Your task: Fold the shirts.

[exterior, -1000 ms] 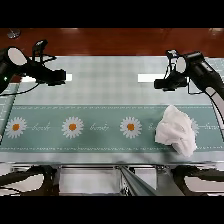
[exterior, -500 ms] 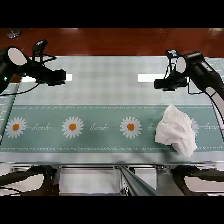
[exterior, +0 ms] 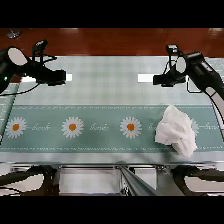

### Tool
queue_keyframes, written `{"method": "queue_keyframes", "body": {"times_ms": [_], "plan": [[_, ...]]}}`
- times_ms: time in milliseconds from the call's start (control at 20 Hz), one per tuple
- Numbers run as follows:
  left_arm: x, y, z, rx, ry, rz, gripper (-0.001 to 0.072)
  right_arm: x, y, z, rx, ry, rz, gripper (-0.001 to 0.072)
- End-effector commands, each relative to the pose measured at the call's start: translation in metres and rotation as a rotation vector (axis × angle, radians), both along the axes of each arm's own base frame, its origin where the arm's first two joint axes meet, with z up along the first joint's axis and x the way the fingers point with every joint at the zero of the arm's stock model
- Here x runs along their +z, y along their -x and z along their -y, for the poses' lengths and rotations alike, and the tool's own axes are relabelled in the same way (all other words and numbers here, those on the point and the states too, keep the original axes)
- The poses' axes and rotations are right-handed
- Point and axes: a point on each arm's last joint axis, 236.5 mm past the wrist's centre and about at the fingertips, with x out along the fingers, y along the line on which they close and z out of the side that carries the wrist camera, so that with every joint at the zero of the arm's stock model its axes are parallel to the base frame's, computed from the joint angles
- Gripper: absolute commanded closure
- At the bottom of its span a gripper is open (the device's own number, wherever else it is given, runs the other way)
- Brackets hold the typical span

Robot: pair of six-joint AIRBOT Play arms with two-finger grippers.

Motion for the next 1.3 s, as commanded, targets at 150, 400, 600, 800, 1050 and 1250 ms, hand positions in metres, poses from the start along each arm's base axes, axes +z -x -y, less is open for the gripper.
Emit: {"method": "queue_keyframes", "body": {"times_ms": [150,400,600,800,1050,1250], "plan": [[0.061,-0.005,-0.005,-0.102,-0.039,0.135,0.0005,0.062,0.041,0.046,0.049,0.210,-0.123,0.0080],[0.081,0.063,-0.029,-0.041,-0.044,0.185,0.0005,0.132,0.126,0.108,-0.190,0.186,0.081,0.0081],[0.011,0.134,-0.010,0.019,0.066,0.049,0.0005,0.055,0.208,0.113,-0.338,0.058,0.040,0.0081],[-0.006,0.128,0.002,0.077,0.158,0.065,0.0006,-0.033,0.227,0.100,-0.394,-0.026,-0.067,0.0081],[-0.023,0.126,0.005,0.053,0.159,0.019,0.0006,-0.084,0.211,0.060,-0.376,-0.180,-0.186,0.0115],[-0.004,0.124,-0.002,0.033,0.148,0.043,0.0006,-0.039,0.177,0.040,-0.209,-0.233,-0.128,0.0677]]}}
